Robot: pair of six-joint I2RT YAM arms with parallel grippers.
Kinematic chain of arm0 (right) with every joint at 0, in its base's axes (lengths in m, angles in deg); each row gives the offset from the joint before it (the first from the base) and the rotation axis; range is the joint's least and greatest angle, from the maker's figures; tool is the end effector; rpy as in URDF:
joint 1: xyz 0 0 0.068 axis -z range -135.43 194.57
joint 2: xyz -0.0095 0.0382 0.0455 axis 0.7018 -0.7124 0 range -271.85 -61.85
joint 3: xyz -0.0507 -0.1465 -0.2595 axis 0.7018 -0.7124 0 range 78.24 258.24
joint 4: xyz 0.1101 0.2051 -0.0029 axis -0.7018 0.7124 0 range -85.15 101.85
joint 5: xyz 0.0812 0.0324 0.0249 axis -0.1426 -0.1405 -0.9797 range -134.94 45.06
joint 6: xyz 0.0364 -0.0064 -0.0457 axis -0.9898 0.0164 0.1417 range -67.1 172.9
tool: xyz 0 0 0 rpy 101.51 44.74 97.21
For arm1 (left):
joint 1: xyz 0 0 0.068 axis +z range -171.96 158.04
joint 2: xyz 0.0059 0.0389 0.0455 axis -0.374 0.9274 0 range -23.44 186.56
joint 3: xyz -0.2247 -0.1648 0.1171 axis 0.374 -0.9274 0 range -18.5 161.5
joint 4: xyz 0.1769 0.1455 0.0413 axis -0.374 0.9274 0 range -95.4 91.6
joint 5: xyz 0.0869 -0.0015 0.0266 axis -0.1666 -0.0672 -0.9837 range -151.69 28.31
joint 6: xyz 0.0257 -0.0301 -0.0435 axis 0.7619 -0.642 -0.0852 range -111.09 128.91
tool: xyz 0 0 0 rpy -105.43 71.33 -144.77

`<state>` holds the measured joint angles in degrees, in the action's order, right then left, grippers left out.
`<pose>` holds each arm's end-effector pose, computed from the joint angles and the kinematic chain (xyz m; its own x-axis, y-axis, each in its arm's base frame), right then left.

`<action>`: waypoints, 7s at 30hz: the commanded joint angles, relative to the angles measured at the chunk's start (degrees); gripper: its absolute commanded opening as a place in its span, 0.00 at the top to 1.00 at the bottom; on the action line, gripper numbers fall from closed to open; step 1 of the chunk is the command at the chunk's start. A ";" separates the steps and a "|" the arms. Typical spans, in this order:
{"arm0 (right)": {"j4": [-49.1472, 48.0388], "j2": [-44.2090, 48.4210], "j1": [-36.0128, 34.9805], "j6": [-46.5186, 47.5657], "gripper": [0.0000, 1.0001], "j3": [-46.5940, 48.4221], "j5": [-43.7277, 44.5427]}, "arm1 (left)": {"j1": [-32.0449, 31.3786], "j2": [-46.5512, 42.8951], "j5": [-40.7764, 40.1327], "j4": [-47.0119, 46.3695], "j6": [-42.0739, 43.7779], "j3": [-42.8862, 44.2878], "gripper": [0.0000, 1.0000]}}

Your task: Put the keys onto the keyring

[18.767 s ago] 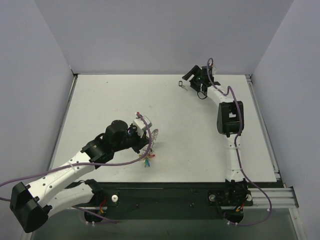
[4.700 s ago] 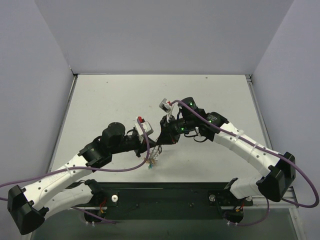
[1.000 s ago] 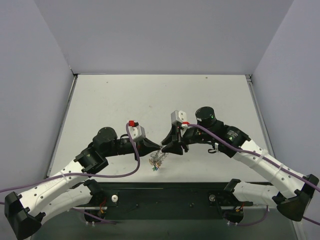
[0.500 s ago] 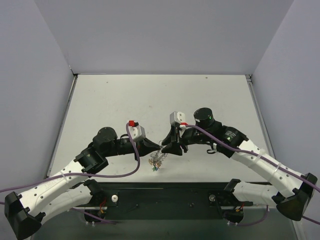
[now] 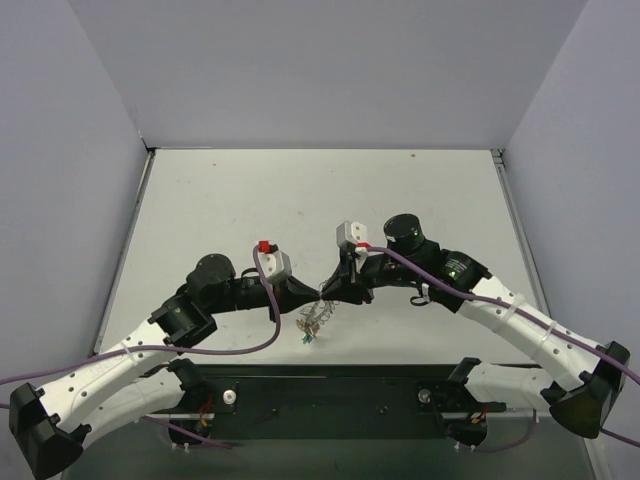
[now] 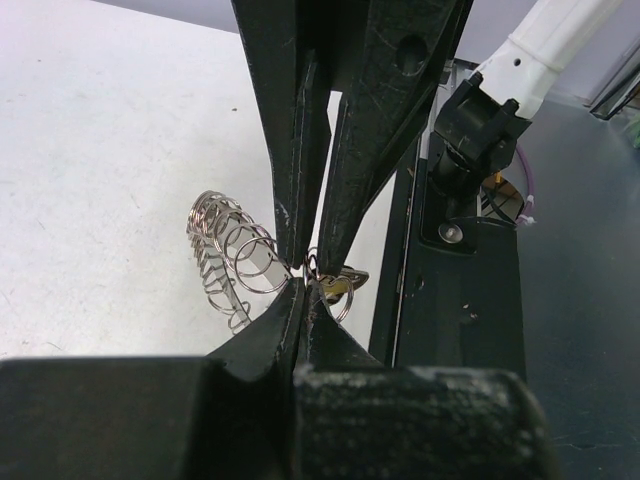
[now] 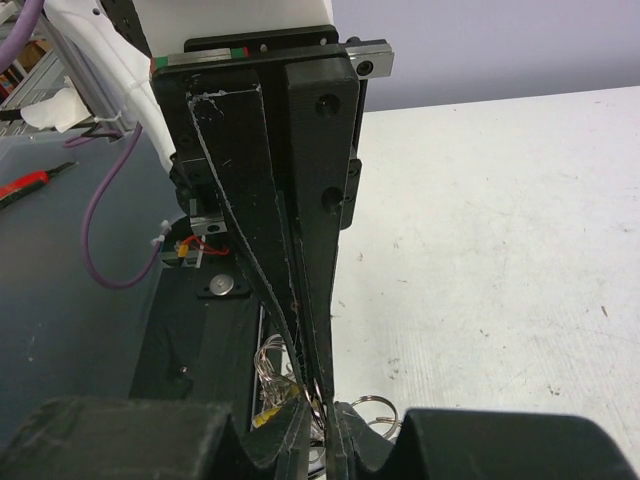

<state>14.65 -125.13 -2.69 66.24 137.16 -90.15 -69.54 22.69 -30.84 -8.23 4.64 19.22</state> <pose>0.1180 0.1723 0.3945 0.0657 -0.1686 -0.9835 -0.9962 -0.0681 -0.0548 0.0827 -0.1230 0.3429 -0.1383 0.0566 -0.9888 0.9704 0.2072 -0.1239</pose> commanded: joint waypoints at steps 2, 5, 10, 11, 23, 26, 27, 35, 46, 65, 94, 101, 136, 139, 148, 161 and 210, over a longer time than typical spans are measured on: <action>-2.42 -0.61 0.07 0.19 0.94 0.59 -1.20 | -0.24 -0.69 1.05 -6.31 -0.56 1.84 1.00; -2.33 -0.61 0.07 0.02 1.00 0.59 -1.11 | -0.24 -0.78 1.14 -6.40 -0.56 1.92 1.00; -2.33 -0.43 0.07 -0.07 1.00 0.76 -1.11 | -0.15 -0.69 0.97 -6.49 -0.47 1.84 1.00; -2.33 -0.35 0.16 -0.07 1.00 0.76 -1.11 | -0.24 -0.78 0.70 -6.40 -0.56 1.84 1.00; 1.09 -0.61 0.16 2.56 1.00 3.05 -2.25 | -0.24 -2.36 -2.19 0.18 1.63 4.12 0.70; 1.71 -0.70 0.33 3.27 1.00 3.31 -2.25 | -0.15 -2.89 -3.07 2.65 2.69 5.61 0.62; 1.88 -0.70 0.33 3.53 1.00 3.49 -2.25 | -0.15 -2.71 -3.25 5.44 3.21 6.22 0.61; 7.86 -1.93 0.42 7.22 1.00 6.56 -0.06 | -0.15 3.87 -1.15 24.76 9.19 20.44 0.60; 11.91 -1.76 0.33 9.68 1.00 8.41 1.70 | -0.15 16.97 5.53 46.76 18.24 36.20 0.59; 11.82 -1.22 0.51 9.51 1.00 8.23 1.88 | -0.24 21.54 9.76 41.24 18.07 34.53 0.66; 11.29 -0.17 0.51 9.42 1.00 7.62 1.79 | -0.24 23.92 8.09 35.18 17.02 31.02 0.70; 10.94 0.09 0.51 9.25 1.00 7.44 1.97 | -0.24 23.83 8.26 33.16 15.44 29.09 0.71; -2.41 8.97 4.63 -0.77 0.38 0.41 4.08 | -0.86 15.31 1.67 9.78 7.26 16.61 1.00; -3.47 9.85 6.91 -3.32 0.37 -0.38 1.80 | -0.77 13.64 1.58 4.69 5.95 13.53 1.00; -3.56 9.24 9.65 -7.97 0.39 -1.35 -0.93 | -0.86 9.77 0.97 -5.43 4.54 8.78 1.00; -2.33 5.90 11.14 -11.58 0.56 -0.91 -4.53 | -0.77 8.63 2.11 -4.90 5.41 8.78 1.00; -2.86 -1.75 11.76 -10.00 0.96 -3.46 -12.63 | -0.77 4.32 2.02 -16.24 4.54 6.67 1.00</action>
<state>12.40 -125.37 8.78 54.57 134.62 -102.15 -70.24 28.17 -31.28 -11.75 10.35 23.30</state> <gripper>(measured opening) 0.026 0.023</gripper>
